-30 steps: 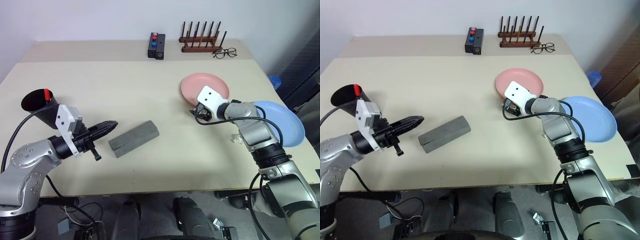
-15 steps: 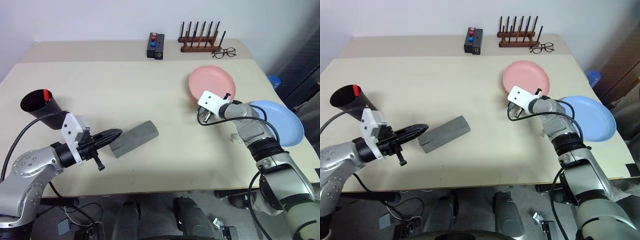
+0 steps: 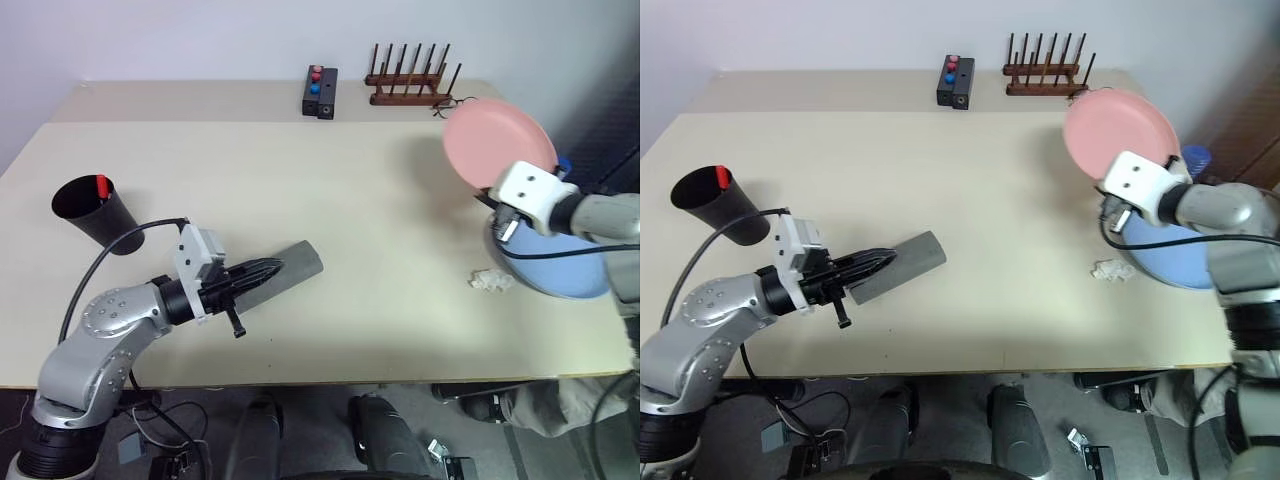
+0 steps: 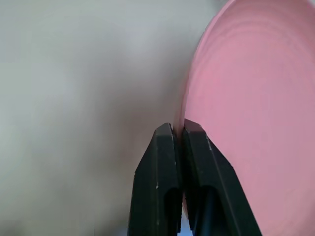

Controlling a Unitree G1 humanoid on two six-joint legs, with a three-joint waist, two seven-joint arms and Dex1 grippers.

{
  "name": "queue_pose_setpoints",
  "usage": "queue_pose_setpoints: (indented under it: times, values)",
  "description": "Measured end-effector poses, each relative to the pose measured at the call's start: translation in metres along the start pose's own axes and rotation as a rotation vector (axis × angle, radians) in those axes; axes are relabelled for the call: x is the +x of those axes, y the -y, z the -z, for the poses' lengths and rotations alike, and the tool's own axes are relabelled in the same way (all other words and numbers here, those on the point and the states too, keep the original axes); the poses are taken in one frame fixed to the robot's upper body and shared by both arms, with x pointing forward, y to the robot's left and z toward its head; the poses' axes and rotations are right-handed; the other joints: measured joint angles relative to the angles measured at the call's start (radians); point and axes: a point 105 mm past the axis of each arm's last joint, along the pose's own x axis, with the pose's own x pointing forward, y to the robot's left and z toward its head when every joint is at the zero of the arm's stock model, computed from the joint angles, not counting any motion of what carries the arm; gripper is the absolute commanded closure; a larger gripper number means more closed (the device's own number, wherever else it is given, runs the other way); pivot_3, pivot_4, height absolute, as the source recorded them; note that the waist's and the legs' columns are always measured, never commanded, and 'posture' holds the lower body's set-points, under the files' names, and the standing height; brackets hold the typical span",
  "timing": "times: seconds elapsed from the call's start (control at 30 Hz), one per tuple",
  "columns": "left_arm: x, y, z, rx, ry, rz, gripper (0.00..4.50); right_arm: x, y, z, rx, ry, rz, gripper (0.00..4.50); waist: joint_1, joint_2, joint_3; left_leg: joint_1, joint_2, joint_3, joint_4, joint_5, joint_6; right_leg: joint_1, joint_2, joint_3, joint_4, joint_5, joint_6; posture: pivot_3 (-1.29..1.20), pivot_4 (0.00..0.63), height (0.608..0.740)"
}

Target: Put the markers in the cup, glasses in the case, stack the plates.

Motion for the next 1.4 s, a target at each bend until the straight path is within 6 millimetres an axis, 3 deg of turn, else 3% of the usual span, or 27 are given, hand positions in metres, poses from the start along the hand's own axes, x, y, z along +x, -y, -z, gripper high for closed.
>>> queue_pose_setpoints:
  times: [0.1, 0.23, 0.33, 0.5, 0.6, 0.77, 0.87, 1.07, 1.17, 1.33, 1.4]
  values:
    - [0.012, 0.002, 0.002, 0.01, 0.009, 0.042, 4.5, -0.016, -0.02, 0.034, 0.065, -0.116, -0.067, 4.46, -0.007, 0.002, -0.001, 0.001, 0.0, 0.001, 0.001, 0.0, 0.0, 0.0, 0.0, 0.002, 0.001, 0.0, 0.0, 0.0, 0.15, 0.74]
    - [0.019, 0.0, 0.0, 0.016, 0.029, 0.049, 4.5, -0.024, -0.032, 0.048, 0.094, -0.173, -0.092, 4.46, -0.032, 0.003, -0.001, 0.002, 0.0, 0.002, 0.001, 0.0, 0.0, 0.0, 0.0, 0.002, 0.002, 0.0, 0.0, 0.0, 0.15, 0.74]
    - [0.02, 0.001, 0.0, 0.016, 0.03, 0.053, 4.5, -0.025, -0.033, 0.053, 0.086, -0.2, -0.092, 3.51, -0.034, 0.004, -0.001, 0.002, 0.0, 0.002, 0.001, 0.0, 0.0, 0.0, 0.0, 0.002, 0.002, 0.0, 0.0, 0.0, 0.15, 0.74]
    - [0.012, -0.003, 0.008, -0.006, 0.008, 0.02, 4.5, -0.024, -0.022, 0.041, 0.084, -0.157, -0.063, 1.05, -0.03, 0.003, -0.001, 0.002, 0.0, 0.002, 0.001, 0.0, 0.0, 0.0, 0.0, 0.003, 0.002, 0.0, 0.0, 0.0, 0.15, 0.74]
    - [0.006, -0.005, 0.011, -0.012, -0.005, -0.001, 4.5, -0.022, -0.017, 0.027, 0.096, -0.089, -0.069, 1.05, -0.028, 0.003, -0.001, 0.001, 0.0, 0.002, 0.001, 0.0, 0.0, 0.0, 0.0, 0.003, 0.001, 0.0, 0.0, 0.0, 0.15, 0.74]
    - [-0.001, -0.007, 0.016, -0.028, -0.021, -0.036, 4.5, -0.011, -0.042, 0.008, 0.143, 0.008, -0.202, 1.05, -0.026, 0.003, -0.001, 0.001, 0.0, 0.002, 0.001, 0.0, 0.0, 0.0, 0.0, 0.003, 0.001, 0.0, 0.0, 0.0, 0.15, 0.74]
    - [-0.004, -0.008, 0.019, -0.036, -0.025, -0.051, 4.5, -0.002, -0.057, 0.01, 0.163, 0.004, -0.253, 1.05, -0.026, 0.003, -0.001, 0.001, 0.0, 0.002, 0.002, 0.0, 0.0, 0.0, 0.0, 0.003, 0.001, 0.0, 0.0, 0.0, 0.15, 0.74]
    - [-0.013, -0.008, 0.019, -0.037, -0.027, -0.088, 4.5, 0.012, -0.064, 0.022, 0.172, -0.034, -0.264, 1.05, -0.027, 0.003, -0.001, 0.001, 0.0, 0.002, 0.001, 0.0, 0.0, 0.0, 0.0, 0.003, 0.001, 0.0, 0.0, 0.0, 0.15, 0.74]
    - [-0.015, -0.007, 0.02, -0.041, -0.029, -0.099, 4.5, 0.022, -0.065, 0.024, 0.198, -0.022, -0.244, 1.9, -0.028, 0.003, -0.001, 0.001, 0.0, 0.002, 0.002, 0.0, 0.0, 0.0, 0.0, 0.003, 0.001, 0.0, 0.0, 0.0, 0.15, 0.74]
    - [-0.02, -0.009, 0.02, -0.039, -0.032, -0.129, 4.5, 0.024, -0.067, 0.029, 0.191, -0.028, -0.253, 4.47, -0.027, 0.003, -0.001, 0.001, 0.0, 0.002, 0.002, 0.0, 0.0, 0.0, 0.0, 0.003, 0.001, 0.0, 0.0, 0.0, 0.15, 0.74]
    - [-0.021, -0.009, 0.021, -0.042, -0.035, -0.131, 4.5, 0.023, -0.068, 0.029, 0.187, -0.028, -0.257, 4.47, -0.027, 0.003, -0.001, 0.001, 0.0, 0.002, 0.002, 0.0, 0.0, 0.0, 0.0, 0.003, 0.001, 0.0, 0.0, 0.0, 0.15, 0.74]
